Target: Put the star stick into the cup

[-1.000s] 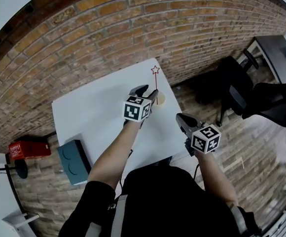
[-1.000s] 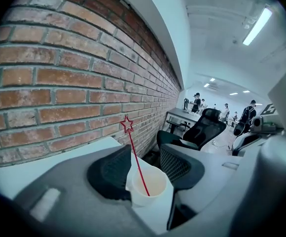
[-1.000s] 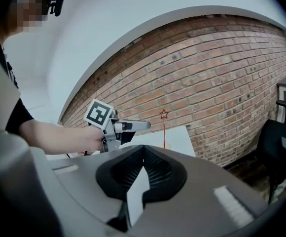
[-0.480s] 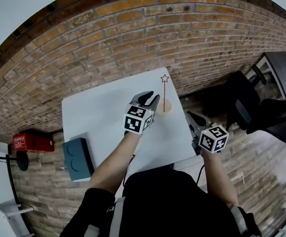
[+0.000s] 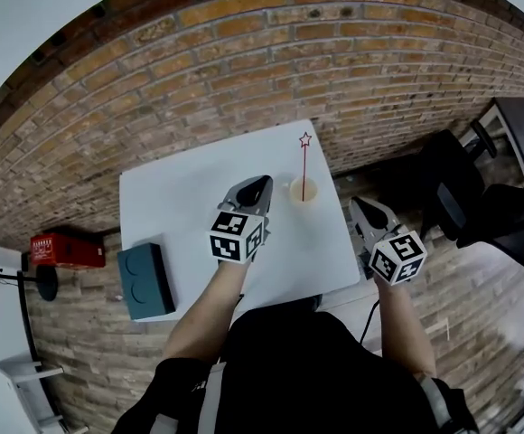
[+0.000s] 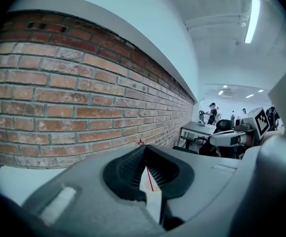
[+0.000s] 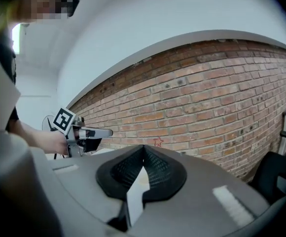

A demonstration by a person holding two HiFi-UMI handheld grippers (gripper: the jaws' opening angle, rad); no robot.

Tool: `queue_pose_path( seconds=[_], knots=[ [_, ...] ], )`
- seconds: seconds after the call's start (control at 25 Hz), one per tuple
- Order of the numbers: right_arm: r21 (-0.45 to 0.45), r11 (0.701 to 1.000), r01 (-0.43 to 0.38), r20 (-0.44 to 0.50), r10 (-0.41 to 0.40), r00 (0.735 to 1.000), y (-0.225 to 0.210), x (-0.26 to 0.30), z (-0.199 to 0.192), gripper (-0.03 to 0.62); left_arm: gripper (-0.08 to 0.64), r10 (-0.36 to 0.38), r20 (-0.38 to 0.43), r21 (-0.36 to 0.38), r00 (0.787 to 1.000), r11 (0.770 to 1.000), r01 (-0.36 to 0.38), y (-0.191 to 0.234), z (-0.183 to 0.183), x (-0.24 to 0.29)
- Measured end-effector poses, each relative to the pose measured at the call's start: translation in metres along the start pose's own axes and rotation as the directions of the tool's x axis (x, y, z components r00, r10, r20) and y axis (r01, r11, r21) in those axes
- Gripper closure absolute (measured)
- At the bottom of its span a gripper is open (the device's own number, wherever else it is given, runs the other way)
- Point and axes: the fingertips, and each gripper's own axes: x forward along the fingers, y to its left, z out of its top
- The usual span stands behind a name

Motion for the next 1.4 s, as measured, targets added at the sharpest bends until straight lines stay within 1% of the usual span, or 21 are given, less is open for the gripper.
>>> queue_pose_path(
  seconds=[0.12, 0.2, 0.28, 0.36, 0.44, 0.48, 0.52, 0.6, 0.68, 0.84, 1.08, 1.28, 1.4],
  knots=[
    [-0.082, 0.996, 0.036, 0.052, -0.032, 0.998, -0.004, -0.006, 0.013, 0.592, 0.554, 0.020, 0.031, -0.002, 0.999, 1.000, -0.020, 0.005, 0.004, -0.014],
    [-0.078, 0.996, 0.041, 0.098, -0.033, 0.995, -0.001, -0.011, 0.022, 0.592, 0.554, 0.029, 0.048, 0.016, 0.998, 0.999, -0.030, 0.008, 0.008, -0.026],
    [-0.060, 0.998, 0.025, 0.136, -0.017, 0.991, 0.008, -0.017, 0.031, 0.594, 0.554, 0.040, 0.066, 0.037, 0.997, 0.998, -0.043, 0.012, 0.014, -0.038],
    [-0.093, 0.995, 0.028, 0.141, -0.014, 0.990, 0.018, -0.018, 0.036, 0.594, 0.554, 0.059, 0.085, 0.036, 0.995, 0.997, -0.063, 0.021, 0.019, -0.051],
    [-0.173, 0.984, 0.043, 0.118, -0.023, 0.993, 0.027, -0.017, 0.035, 0.594, 0.554, 0.084, 0.105, 0.005, 0.991, 0.996, -0.085, 0.033, 0.023, -0.063],
    [-0.199, 0.979, 0.043, 0.111, -0.021, 0.994, 0.031, -0.016, 0.035, 0.594, 0.554, 0.096, 0.112, -0.011, 0.989, 0.995, -0.095, 0.039, 0.023, -0.067],
    [-0.205, 0.978, 0.037, 0.111, -0.014, 0.994, 0.036, -0.015, 0.035, 0.594, 0.554, 0.106, 0.115, -0.021, 0.988, 0.994, -0.104, 0.043, 0.023, -0.070],
    [-0.177, 0.984, 0.019, 0.125, 0.003, 0.992, 0.042, -0.016, 0.037, 0.594, 0.554, 0.117, 0.110, -0.028, 0.987, 0.993, -0.115, 0.051, 0.020, -0.074],
    [-0.155, 0.988, 0.018, 0.136, 0.003, 0.991, 0.043, -0.016, 0.039, 0.594, 0.554, 0.121, 0.106, -0.029, 0.987, 0.992, -0.119, 0.055, 0.018, -0.074],
    [-0.164, 0.986, 0.038, 0.136, -0.015, 0.991, 0.039, -0.017, 0.041, 0.594, 0.554, 0.109, 0.110, -0.014, 0.988, 0.994, -0.109, 0.055, 0.023, -0.072],
    [-0.164, 0.984, 0.064, 0.163, -0.037, 0.986, 0.037, -0.022, 0.055, 0.594, 0.554, 0.065, 0.106, 0.004, 0.992, 0.998, -0.066, 0.046, 0.030, -0.064],
    [-0.170, 0.983, 0.073, 0.174, -0.043, 0.984, 0.038, -0.024, 0.064, 0.594, 0.554, 0.044, 0.121, 0.021, 0.992, 0.999, -0.047, 0.040, 0.042, -0.059],
    [-0.173, 0.982, 0.070, 0.167, -0.040, 0.985, 0.039, -0.022, 0.062, 0.594, 0.554, 0.036, 0.123, 0.023, 0.992, 0.999, -0.039, 0.039, 0.045, -0.057]
  ],
)
